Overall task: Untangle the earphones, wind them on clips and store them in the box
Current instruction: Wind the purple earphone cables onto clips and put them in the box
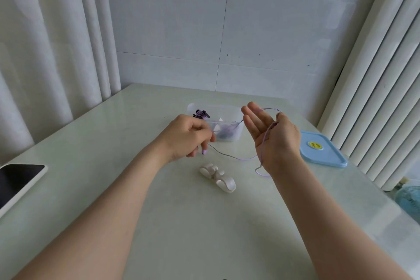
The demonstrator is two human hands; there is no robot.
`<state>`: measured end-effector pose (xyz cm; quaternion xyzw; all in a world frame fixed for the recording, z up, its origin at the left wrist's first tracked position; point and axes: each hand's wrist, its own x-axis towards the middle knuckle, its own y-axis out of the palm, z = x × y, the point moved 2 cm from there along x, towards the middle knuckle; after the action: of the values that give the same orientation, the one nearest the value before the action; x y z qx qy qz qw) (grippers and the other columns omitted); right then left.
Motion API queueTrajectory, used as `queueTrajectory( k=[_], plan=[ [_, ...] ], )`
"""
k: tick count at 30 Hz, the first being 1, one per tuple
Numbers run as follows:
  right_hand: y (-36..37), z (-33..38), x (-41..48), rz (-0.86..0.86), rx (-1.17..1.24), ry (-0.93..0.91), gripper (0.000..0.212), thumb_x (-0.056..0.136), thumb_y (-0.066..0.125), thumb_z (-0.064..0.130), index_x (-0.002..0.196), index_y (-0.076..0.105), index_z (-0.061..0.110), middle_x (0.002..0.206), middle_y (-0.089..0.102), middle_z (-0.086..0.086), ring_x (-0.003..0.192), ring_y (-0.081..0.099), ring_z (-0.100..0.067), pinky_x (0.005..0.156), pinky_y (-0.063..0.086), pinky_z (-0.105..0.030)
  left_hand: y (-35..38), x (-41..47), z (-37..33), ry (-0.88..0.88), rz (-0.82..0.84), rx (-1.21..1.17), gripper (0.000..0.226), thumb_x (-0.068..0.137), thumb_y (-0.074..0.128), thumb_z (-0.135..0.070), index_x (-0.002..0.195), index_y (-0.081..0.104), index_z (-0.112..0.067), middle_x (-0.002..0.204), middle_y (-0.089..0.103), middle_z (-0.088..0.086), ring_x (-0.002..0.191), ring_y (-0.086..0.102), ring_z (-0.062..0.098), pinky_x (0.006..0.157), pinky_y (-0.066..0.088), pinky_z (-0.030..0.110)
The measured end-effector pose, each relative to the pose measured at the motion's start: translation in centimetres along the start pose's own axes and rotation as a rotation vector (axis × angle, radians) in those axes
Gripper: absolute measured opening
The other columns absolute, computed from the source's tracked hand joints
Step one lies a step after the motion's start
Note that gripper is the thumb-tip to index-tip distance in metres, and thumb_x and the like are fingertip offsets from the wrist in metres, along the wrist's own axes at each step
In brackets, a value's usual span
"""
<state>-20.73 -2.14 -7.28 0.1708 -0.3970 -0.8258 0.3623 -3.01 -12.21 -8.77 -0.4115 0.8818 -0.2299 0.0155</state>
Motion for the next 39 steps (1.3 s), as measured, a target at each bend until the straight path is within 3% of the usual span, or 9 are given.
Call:
queueTrajectory(
  k=[3,7,11,16,21,25,27,33,39],
  plan=[
    [0.0,0.1,0.1,-0.011,-0.028,-0.023,0.043,0.114,0.025,0.020,0.144,0.036,-0.010,0.098,0.076,-0.030,0.089,0.078,-0.043,0.064,0.064,-0.040,-0.2,-0.2,-0.4,-0.037,-0.031,-0.077,0.022,0.098,0.054,-0.017,0.090,0.073,-0.007,0.090,0.078,0.009,0.059,0.065,0.025,0.042,0.042,0.023],
    [0.2,0.4,-0.5,-0.051,-0.218,-0.144,0.024,0.114,0.028,0.022,0.121,0.044,0.006,0.091,0.076,-0.028,0.065,0.073,-0.030,0.055,0.059,-0.033,-0.5,0.0,0.2,0.094,-0.350,0.025,0.014,0.095,0.062,-0.012,0.086,0.072,-0.017,0.087,0.078,-0.001,0.059,0.076,0.022,0.044,0.058,0.055],
    [0.5,0.1,-1.1,-0.023,-0.519,-0.245,0.018,0.114,0.026,0.025,0.107,0.040,0.015,0.079,0.077,-0.018,0.055,0.063,-0.024,0.052,0.048,-0.031,-1.1,-0.1,0.1,0.285,-0.638,0.291,0.010,0.096,0.064,-0.024,0.088,0.059,-0.024,0.092,0.066,-0.006,0.048,0.066,0.019,0.044,0.053,0.040],
    [0.3,-0.3,-1.1,-0.019,-0.593,-0.249,0.021,0.114,0.028,0.028,0.106,0.045,0.017,0.070,0.075,-0.009,0.058,0.065,-0.022,0.064,0.053,-0.036,-1.3,0.3,0.9,0.036,-0.760,0.547,0.022,0.095,0.052,-0.031,0.081,0.053,-0.014,0.110,0.043,0.005,0.097,0.051,0.032,0.067,0.042,0.038],
    [0.4,-0.3,-0.9,0.025,-0.542,-0.231,0.023,0.115,0.026,0.028,0.109,0.043,0.015,0.062,0.065,-0.007,0.062,0.068,-0.027,0.059,0.057,-0.035,-1.5,-0.1,-0.3,0.122,-0.479,0.276,0.036,0.075,0.049,-0.040,0.054,0.053,-0.011,0.086,0.065,0.002,0.092,0.063,0.024,0.074,0.045,0.028],
    [0.3,-0.6,-0.6,0.037,-0.560,-0.241,0.021,0.114,0.029,0.027,0.106,0.045,0.016,0.062,0.061,-0.004,0.061,0.064,-0.024,0.066,0.058,-0.039,-0.2,-0.3,-1.3,0.040,-0.279,-0.008,0.062,0.095,0.050,-0.038,0.040,0.058,-0.010,0.065,0.073,0.011,0.064,0.075,0.030,0.060,0.063,0.053],
    [0.3,-0.7,-0.5,0.045,-0.559,-0.240,0.020,0.114,0.030,0.026,0.106,0.046,0.016,0.064,0.062,-0.005,0.062,0.063,-0.023,0.066,0.058,-0.038,-0.1,-0.1,-1.3,0.022,-0.248,0.028,0.076,0.106,0.046,-0.039,0.035,0.054,-0.011,0.061,0.071,0.017,0.062,0.075,0.025,0.063,0.062,0.043],
    [0.3,-0.9,-0.4,0.061,-0.542,-0.231,0.019,0.113,0.031,0.024,0.104,0.046,0.017,0.062,0.062,-0.003,0.065,0.063,-0.024,0.068,0.058,-0.038,0.0,0.0,-0.7,0.031,-0.059,0.025,0.028,0.093,0.072,-0.020,0.079,0.058,0.000,0.069,0.074,0.005,0.054,0.059,0.023,0.060,0.051,0.032],
    [0.6,-0.9,-0.6,0.114,-0.461,-0.210,0.018,0.114,0.031,0.024,0.106,0.045,0.016,0.063,0.061,-0.006,0.069,0.063,-0.028,0.068,0.059,-0.037,0.7,-0.1,-0.6,0.030,0.026,0.018,0.012,0.101,0.066,-0.032,0.105,0.072,-0.022,0.068,0.059,0.010,0.046,0.050,0.027,0.046,0.048,0.032]
  ],
)
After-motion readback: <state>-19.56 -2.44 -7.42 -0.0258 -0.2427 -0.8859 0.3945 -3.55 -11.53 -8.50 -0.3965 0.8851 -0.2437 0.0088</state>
